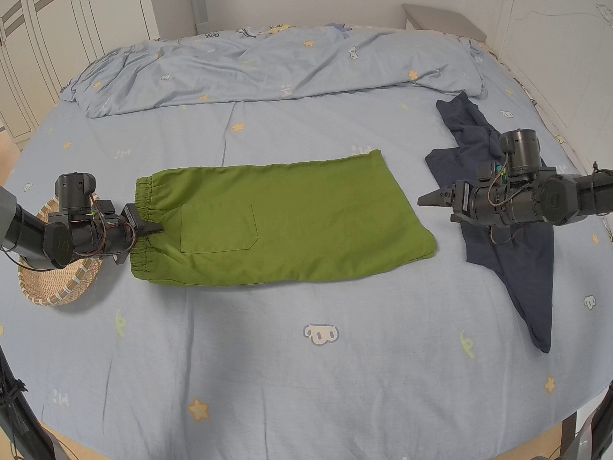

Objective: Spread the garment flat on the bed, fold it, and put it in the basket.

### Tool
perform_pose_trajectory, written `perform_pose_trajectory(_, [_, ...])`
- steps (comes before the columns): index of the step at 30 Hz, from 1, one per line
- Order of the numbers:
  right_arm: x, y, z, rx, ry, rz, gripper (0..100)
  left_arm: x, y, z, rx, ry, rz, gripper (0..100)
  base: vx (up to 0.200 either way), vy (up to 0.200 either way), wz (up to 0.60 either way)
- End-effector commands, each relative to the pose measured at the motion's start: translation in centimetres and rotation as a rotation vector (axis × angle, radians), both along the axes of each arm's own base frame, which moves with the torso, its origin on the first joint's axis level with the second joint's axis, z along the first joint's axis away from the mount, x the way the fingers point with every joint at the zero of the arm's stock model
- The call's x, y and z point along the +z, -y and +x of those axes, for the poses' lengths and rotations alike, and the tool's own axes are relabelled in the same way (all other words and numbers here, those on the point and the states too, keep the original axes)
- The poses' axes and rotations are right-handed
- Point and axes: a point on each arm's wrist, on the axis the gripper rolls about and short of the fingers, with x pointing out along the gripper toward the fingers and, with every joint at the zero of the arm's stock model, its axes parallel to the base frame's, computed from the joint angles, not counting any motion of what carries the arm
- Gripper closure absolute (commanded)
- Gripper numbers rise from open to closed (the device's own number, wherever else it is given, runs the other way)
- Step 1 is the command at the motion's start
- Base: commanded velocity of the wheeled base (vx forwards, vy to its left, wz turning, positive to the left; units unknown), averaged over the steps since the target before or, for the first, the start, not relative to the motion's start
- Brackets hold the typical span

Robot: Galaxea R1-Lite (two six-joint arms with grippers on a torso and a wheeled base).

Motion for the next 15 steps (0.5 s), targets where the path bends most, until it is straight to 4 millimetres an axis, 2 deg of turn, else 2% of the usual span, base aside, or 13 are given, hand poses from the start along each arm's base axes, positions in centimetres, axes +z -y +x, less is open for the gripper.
perform_pose_trajectory(1, [-4.2, 0.5, 2.4, 0.002, -0.081, 0.0, 0, 0.5, 0.1, -0.3, -0.003, 0.013, 0.002, 100, 0.0, 0.0, 0.0])
perform_pose_trajectory(2, [-5.3, 0.5, 2.8, 0.004, -0.076, 0.0, 0, 0.4, 0.5, -0.4, -0.011, 0.01, 0.003, 100, 0.0, 0.0, 0.0])
perform_pose_trajectory(8, [-6.7, 0.2, 2.9, 0.07, -0.08, 0.046, 0, 0.4, 0.8, -0.4, -0.018, 0.008, 0.005, 100, 0.0, 0.0, 0.0])
perform_pose_trajectory(15, [-7.4, -0.1, 2.8, 0.133, -0.055, 0.106, 0, 0.2, 1.2, -0.5, -0.03, 0.004, 0.006, 100, 0.0, 0.0, 0.0])
